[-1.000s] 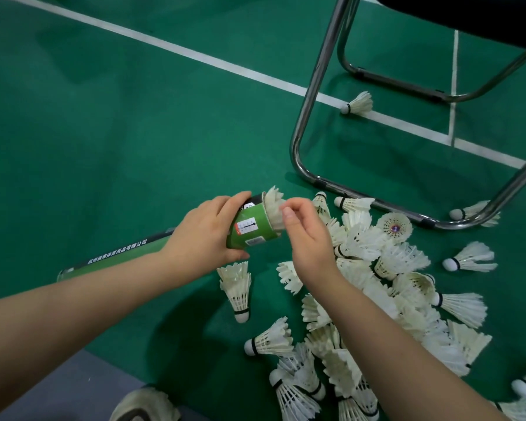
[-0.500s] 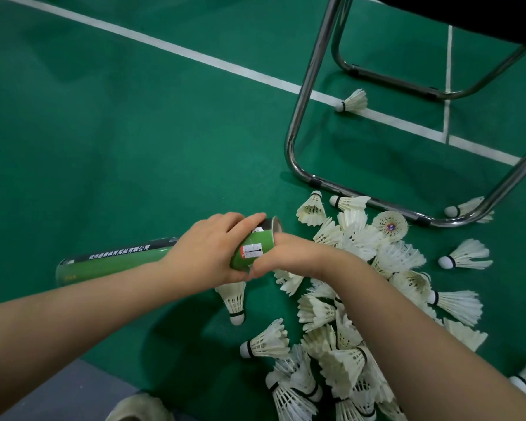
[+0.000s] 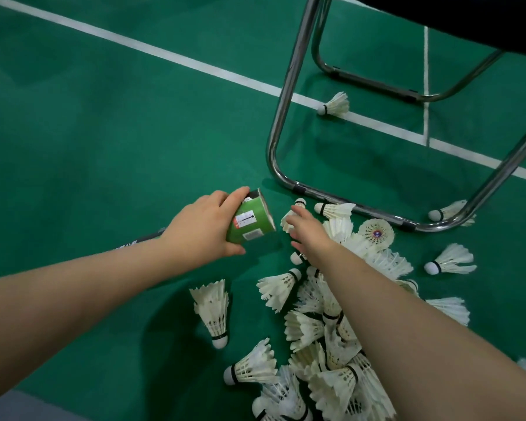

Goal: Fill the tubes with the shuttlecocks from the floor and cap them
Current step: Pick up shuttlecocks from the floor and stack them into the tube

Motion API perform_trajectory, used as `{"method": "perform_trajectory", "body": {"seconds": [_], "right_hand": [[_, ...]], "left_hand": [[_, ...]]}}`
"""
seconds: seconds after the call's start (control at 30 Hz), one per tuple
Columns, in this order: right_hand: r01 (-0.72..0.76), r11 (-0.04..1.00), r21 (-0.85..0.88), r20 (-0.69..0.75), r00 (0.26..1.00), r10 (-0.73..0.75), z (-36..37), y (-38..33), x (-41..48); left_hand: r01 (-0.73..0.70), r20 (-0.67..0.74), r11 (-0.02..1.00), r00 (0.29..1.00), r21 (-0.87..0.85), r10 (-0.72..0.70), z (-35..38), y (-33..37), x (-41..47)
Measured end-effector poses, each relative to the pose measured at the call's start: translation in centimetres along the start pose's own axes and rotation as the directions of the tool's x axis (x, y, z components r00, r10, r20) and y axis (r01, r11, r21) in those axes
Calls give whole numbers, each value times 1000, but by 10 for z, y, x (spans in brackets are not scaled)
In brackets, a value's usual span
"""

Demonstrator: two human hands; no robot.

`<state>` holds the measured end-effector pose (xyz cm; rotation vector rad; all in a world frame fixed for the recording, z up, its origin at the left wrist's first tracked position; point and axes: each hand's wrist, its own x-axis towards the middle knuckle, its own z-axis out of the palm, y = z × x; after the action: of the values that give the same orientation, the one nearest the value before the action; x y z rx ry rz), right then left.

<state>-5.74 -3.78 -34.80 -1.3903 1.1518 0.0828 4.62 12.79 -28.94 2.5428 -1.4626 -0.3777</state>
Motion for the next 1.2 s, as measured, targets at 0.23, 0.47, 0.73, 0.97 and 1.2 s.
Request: {"method": "perform_trajectory", "body": {"seconds": [0.23, 0.47, 0.73, 0.97, 1.2], "right_hand": [[-123, 949, 290, -11, 991, 131, 7, -3, 20], [70, 918, 389, -265, 964, 38, 9, -11, 4], [638, 768, 60, -283, 749, -599, -16, -19, -84], [659, 750, -47, 16, 751, -660, -9, -13, -114], [521, 839, 156, 213, 812, -544, -1, -4, -131]], "left_hand": [[-17, -9, 1000, 1000, 0, 17, 6, 4, 25], [-33, -18, 999, 999, -7, 33, 11, 3, 22], [-46, -102, 998, 994, -33, 42, 6, 12, -4], [-79, -160, 996, 984, -36, 73, -4, 22, -25], [-156, -206, 988, 967, -4, 152, 0, 25, -37]]}}
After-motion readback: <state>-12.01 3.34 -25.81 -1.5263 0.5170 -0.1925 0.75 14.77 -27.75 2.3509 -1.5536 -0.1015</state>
